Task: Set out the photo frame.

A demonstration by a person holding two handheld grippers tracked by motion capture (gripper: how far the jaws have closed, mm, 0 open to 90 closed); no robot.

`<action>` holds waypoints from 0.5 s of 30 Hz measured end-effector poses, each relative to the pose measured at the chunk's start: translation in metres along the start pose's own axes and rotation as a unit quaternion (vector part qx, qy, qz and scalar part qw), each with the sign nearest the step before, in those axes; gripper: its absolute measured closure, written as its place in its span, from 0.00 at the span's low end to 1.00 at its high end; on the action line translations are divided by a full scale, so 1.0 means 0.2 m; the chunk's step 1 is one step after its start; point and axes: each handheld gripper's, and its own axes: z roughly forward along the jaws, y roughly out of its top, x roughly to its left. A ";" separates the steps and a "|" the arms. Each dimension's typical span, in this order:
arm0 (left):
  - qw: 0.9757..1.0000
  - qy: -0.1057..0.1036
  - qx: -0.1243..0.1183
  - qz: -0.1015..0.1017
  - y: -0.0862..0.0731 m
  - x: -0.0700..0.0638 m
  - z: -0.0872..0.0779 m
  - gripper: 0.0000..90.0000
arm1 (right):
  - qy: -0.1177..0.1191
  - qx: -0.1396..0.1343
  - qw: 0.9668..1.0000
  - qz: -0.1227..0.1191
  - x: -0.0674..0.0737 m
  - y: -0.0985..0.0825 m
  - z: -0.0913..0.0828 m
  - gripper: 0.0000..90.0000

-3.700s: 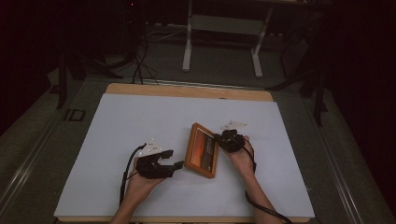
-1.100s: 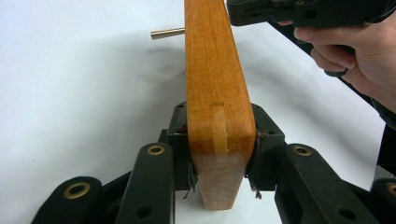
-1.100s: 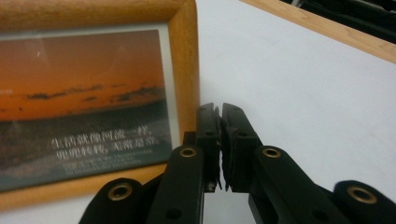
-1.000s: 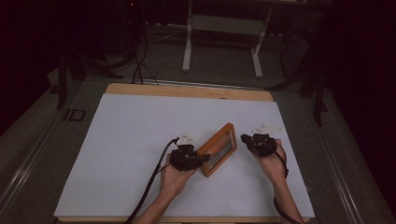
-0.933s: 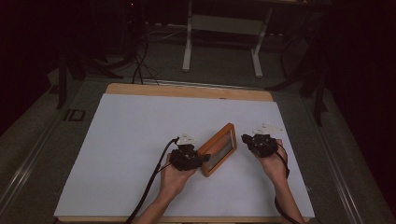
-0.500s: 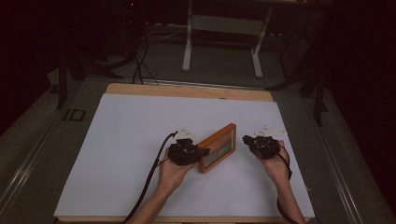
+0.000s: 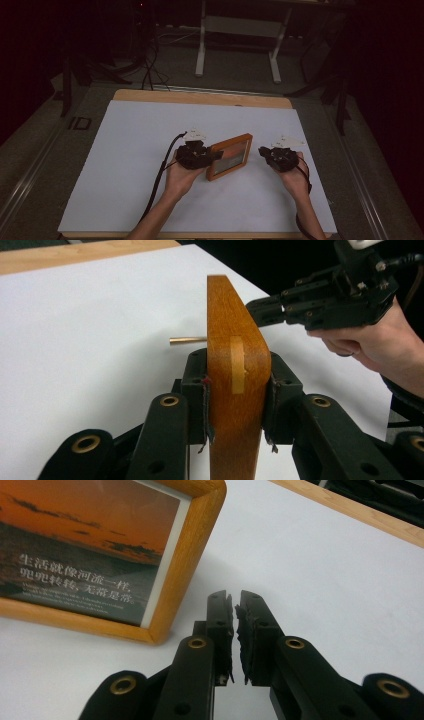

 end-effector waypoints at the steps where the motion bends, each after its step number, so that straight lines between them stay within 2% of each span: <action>1: 1.000 0.000 0.000 0.001 0.01 0.00 0.00 0.77 | 0.001 0.000 1.000 -0.001 0.00 0.00 0.00 0.92; 15: 1.000 -0.009 0.000 0.024 0.08 0.02 -0.07 0.77 | 0.016 -0.005 1.000 -0.016 0.04 0.02 0.00 0.91</action>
